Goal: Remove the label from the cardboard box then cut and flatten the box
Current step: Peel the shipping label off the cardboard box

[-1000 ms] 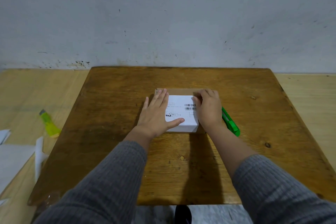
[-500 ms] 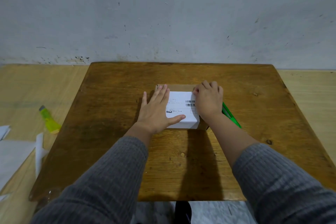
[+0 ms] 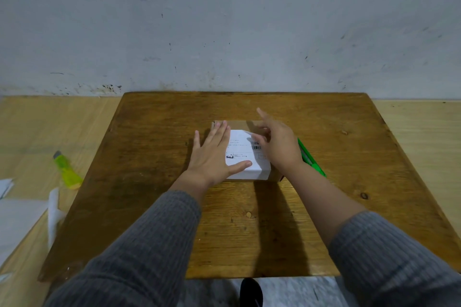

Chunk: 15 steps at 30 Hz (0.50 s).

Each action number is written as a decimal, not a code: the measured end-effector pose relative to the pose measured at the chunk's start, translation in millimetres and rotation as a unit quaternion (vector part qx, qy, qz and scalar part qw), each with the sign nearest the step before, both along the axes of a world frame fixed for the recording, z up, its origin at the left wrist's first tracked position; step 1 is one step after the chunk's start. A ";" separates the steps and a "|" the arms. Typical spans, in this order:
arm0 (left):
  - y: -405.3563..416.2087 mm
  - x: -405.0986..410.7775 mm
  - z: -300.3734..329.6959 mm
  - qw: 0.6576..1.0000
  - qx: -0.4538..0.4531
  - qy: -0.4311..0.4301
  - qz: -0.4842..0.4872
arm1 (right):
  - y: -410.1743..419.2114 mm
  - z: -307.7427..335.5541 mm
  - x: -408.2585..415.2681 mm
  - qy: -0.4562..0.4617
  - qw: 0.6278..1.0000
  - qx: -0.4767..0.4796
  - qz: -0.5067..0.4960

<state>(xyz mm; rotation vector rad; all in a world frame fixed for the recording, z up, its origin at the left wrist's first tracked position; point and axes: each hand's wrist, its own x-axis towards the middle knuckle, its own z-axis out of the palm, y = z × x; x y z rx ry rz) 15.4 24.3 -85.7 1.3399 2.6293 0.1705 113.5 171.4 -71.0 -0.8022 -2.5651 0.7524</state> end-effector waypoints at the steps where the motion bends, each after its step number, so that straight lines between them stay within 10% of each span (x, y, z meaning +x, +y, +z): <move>1: -0.2 0.5 0.8 1.000 0.005 -0.003 -0.002 | 1.2 -0.3 -5.4 -0.021 1.000 0.008 0.010; 15: -21.0 -8.7 1.8 0.998 -0.047 0.043 -0.023 | -5.9 0.5 -29.6 -0.068 0.996 0.052 -0.037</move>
